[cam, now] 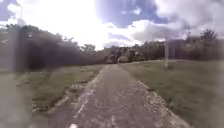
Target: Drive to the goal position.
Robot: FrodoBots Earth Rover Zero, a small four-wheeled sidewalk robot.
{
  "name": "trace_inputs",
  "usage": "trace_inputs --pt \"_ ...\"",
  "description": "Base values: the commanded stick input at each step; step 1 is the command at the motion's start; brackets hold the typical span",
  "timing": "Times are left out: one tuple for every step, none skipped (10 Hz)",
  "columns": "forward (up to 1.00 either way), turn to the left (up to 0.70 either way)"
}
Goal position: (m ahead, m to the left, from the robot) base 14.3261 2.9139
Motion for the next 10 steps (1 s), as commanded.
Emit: trace_inputs --pt "0.70 0.01" --pt "0.70 0.01" --pt "0.70 0.01" --pt "0.70 0.01" --pt "0.70 0.01" --pt "0.70 0.01" --pt "0.70 0.01" --pt "0.70 0.01" --pt "0.70 0.01" --pt "0.70 0.01"
